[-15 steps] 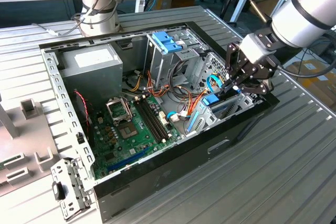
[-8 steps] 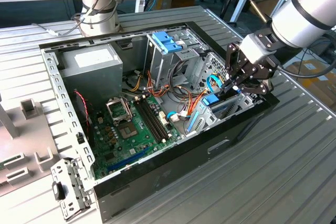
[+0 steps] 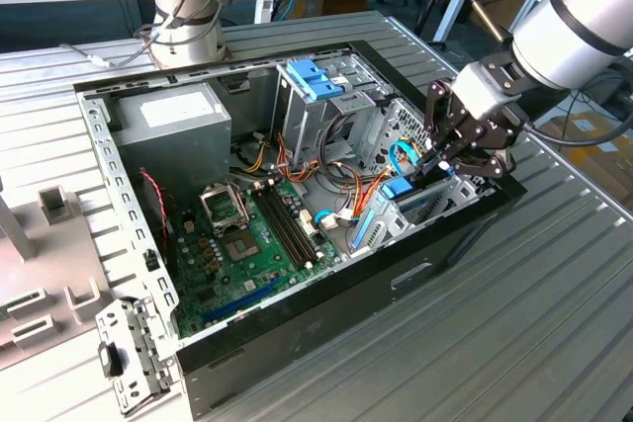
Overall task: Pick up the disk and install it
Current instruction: 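Insert the second disk wire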
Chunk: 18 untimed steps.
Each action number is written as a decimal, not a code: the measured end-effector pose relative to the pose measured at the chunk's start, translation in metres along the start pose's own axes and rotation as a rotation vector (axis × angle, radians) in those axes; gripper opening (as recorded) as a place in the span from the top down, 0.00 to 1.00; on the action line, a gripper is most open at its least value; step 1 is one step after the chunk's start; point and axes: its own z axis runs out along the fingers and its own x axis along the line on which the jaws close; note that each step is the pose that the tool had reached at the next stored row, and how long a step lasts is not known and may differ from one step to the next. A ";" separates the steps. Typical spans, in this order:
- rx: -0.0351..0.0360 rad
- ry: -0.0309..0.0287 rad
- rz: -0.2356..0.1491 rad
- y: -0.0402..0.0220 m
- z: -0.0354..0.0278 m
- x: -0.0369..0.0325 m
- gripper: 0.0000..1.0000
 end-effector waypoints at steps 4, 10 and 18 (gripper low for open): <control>0.0000 0.0003 0.000 -0.0005 -0.0006 -0.0001 0.84; 0.0000 0.0001 0.000 -0.0013 -0.0004 0.0014 0.84; -0.0003 0.0003 0.000 -0.0015 0.0027 0.0030 0.84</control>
